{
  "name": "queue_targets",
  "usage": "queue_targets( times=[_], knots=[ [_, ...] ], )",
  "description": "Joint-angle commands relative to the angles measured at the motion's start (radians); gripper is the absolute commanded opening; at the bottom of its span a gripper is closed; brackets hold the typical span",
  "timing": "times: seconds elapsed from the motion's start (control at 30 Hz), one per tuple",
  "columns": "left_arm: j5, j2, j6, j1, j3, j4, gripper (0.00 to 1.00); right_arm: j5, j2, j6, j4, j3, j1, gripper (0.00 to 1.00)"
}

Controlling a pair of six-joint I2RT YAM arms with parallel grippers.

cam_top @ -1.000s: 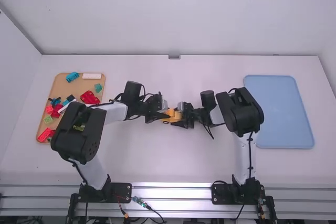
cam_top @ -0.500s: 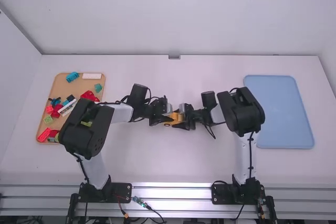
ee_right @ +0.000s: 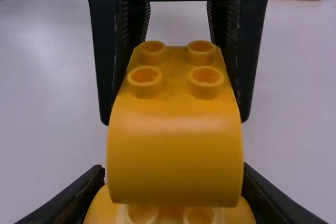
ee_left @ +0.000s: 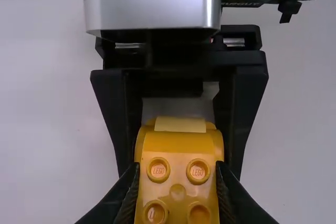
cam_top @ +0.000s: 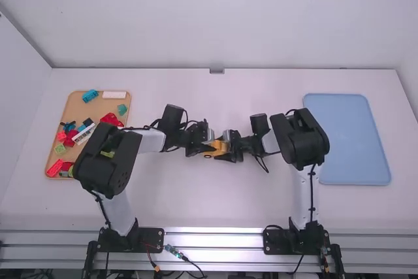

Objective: Assemble lego blocks to make yellow taxi

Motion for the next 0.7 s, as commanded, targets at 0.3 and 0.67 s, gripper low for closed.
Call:
queue_targets(
  times=[0.3,0.67],
  knots=[
    [0.015,0.044,-0.021,-0.004,-0.005,0.029,0.02,-0.001,0.021,-0.009,-0.003,0.009,0.003,0.39],
    [0.045,0.056,-0.029,-0.004,-0.005,0.041,0.02,-0.002,0.021,-0.008,-0.002,0.009,0.003,0.39]
  ],
)
